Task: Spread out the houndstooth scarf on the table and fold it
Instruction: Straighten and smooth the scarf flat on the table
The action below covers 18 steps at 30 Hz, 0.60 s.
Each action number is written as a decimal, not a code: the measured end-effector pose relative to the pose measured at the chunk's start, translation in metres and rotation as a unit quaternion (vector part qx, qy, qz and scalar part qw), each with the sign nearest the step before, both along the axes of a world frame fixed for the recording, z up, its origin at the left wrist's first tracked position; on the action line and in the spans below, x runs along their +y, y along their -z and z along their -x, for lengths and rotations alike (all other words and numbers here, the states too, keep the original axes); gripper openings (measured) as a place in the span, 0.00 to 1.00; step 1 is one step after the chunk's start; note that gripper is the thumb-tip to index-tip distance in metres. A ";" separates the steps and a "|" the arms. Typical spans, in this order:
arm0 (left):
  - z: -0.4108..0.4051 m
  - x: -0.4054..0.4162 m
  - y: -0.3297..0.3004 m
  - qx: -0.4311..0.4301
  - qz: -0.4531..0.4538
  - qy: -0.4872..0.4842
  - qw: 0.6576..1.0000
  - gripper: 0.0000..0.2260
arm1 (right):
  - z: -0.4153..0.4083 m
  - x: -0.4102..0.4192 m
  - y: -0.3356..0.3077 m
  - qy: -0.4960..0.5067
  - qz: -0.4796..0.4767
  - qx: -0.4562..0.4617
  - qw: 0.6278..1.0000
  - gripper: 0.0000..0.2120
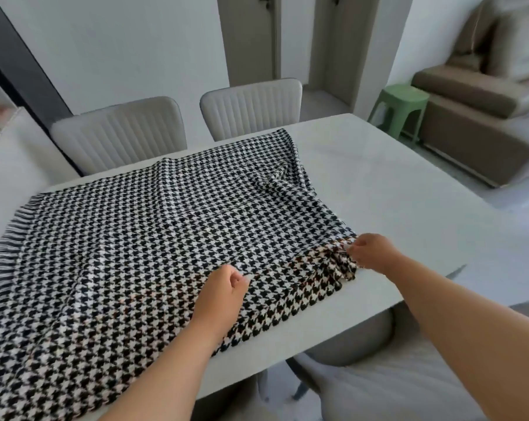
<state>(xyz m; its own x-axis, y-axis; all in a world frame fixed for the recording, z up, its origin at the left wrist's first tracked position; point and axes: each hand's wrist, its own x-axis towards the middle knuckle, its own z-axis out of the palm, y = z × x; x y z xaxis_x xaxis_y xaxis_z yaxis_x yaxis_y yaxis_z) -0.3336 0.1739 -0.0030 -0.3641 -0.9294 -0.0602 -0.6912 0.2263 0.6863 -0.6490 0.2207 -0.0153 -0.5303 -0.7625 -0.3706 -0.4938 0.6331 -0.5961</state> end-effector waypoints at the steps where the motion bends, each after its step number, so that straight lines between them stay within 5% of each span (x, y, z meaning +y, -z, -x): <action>1: 0.016 0.001 0.003 -0.009 -0.009 0.008 1.000 0.12 | 0.017 -0.002 0.006 0.020 0.004 -0.015 1.000 0.14; 12: 0.107 0.011 0.073 -0.216 -0.118 0.073 0.966 0.18 | 0.090 -0.026 0.063 -0.004 -0.121 -0.007 0.993 0.24; 18: 0.112 0.017 0.074 -0.212 -0.102 0.053 0.970 0.24 | 0.063 -0.032 0.039 0.028 0.119 -0.040 0.992 0.12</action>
<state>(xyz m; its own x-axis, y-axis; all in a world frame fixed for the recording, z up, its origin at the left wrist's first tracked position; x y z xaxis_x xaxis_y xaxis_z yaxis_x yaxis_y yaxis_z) -0.4453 0.1906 -0.0771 -0.3585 -0.8414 -0.4044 -0.9020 0.2005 0.3824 -0.7119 0.1884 -0.0546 -0.5499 -0.8038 -0.2269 -0.4066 0.4950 -0.7679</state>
